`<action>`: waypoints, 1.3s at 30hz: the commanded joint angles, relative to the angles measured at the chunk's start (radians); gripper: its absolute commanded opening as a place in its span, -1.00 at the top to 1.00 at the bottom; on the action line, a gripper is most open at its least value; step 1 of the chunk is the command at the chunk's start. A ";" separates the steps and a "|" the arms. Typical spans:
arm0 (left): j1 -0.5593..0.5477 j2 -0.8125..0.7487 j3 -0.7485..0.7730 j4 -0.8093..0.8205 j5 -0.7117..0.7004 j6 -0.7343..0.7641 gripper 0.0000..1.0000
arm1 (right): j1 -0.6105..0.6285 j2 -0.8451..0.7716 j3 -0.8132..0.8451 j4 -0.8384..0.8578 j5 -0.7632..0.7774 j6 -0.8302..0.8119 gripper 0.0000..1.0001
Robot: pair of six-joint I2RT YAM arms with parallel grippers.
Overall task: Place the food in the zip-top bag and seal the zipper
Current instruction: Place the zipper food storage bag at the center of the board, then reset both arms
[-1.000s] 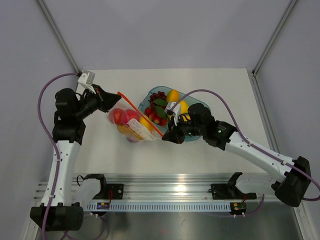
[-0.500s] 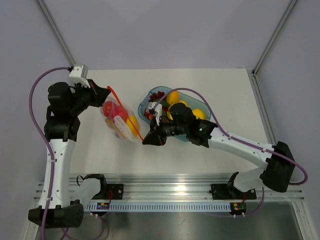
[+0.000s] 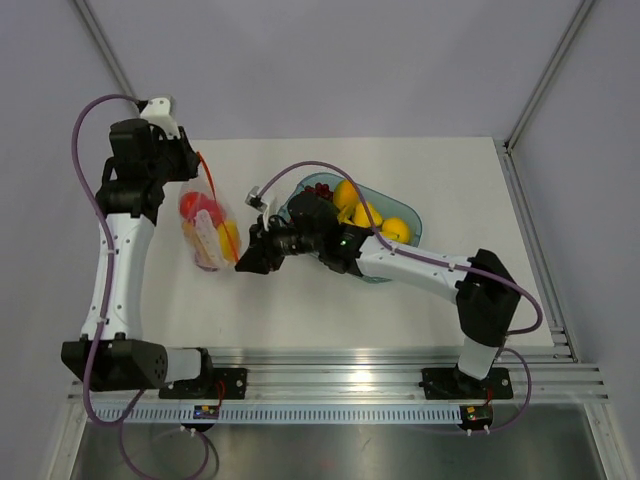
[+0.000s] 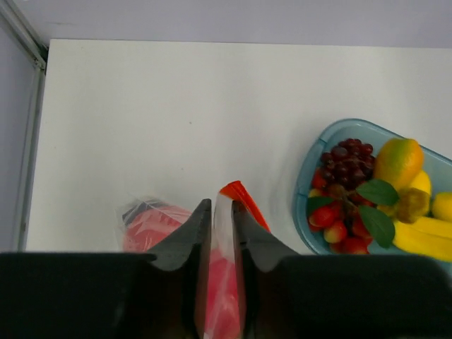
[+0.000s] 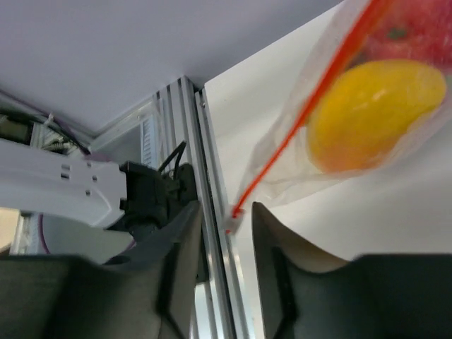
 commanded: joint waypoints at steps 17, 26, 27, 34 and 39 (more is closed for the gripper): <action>-0.021 0.008 0.026 0.059 0.065 -0.132 -0.98 | -0.057 -0.173 0.042 -0.410 0.879 0.047 -0.99; -0.110 -0.236 -0.267 0.022 -0.037 -0.191 -0.98 | -0.062 -0.240 0.063 -0.671 1.261 0.110 -0.99; -0.122 -0.254 -0.298 0.026 -0.065 -0.201 -0.98 | -0.062 -0.246 0.060 -0.686 1.282 0.116 -0.99; -0.176 -0.426 -0.565 0.095 -0.145 -0.271 -0.98 | -0.062 -0.343 -0.045 -0.844 1.404 0.225 -0.99; -0.178 -0.475 -0.669 0.094 -0.174 -0.300 -0.98 | -0.062 -0.441 -0.211 -0.875 1.407 0.353 -0.99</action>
